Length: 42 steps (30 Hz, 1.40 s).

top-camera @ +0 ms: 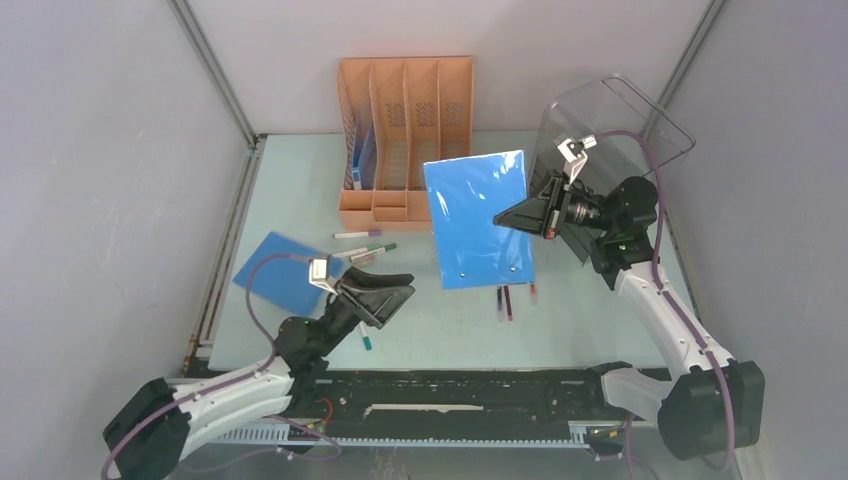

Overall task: Organize the desk
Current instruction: Pick up the folder from the corner of the board.

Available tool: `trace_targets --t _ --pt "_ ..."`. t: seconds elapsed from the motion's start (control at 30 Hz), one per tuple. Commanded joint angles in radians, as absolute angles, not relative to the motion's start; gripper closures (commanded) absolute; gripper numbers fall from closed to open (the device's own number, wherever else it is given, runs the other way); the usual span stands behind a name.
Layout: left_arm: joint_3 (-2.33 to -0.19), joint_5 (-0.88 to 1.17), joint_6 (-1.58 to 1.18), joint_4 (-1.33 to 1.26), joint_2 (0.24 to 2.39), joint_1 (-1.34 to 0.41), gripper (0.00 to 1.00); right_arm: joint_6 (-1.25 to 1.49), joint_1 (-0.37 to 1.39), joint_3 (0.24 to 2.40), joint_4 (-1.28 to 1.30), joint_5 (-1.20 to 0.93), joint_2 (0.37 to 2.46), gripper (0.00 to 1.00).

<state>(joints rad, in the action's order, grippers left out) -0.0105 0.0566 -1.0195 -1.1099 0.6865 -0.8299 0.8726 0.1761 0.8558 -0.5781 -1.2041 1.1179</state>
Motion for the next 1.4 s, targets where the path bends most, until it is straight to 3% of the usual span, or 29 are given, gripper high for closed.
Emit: trace_targets --t 0.0,0.23,0.6,0.83,1.07,1.23,1.37 --pt "0.007 0.002 -0.986 -1.286 0.818 -0.864 0.0 0.906 0.167 0.854 -0.636 -1.184 1.092 1.0" --pt "-0.084 -0.012 -0.992 -1.427 1.05 -0.919 0.0 0.915 0.167 0.846 -0.643 -1.177 1.098 1.0" --pt "-0.198 0.006 -0.984 -1.512 1.209 -0.977 0.0 0.927 0.17 0.838 -0.654 -1.169 1.106 1.0" --pt "-0.333 0.063 -1.02 -1.522 1.355 -0.995 0.05 0.93 0.17 0.835 -0.659 -1.166 1.098 1.0" --pt "-0.356 0.025 -1.022 -1.522 1.368 -0.998 0.08 0.921 0.17 0.831 -0.658 -1.166 1.093 1.0" --pt "-0.253 -0.105 -1.064 -1.522 1.341 -0.988 0.0 0.911 0.146 0.831 -0.661 -1.17 1.068 1.0" --pt "-0.205 -0.086 -1.084 -1.522 1.326 -0.979 0.0 0.917 0.133 0.831 -0.662 -1.168 1.06 1.0"
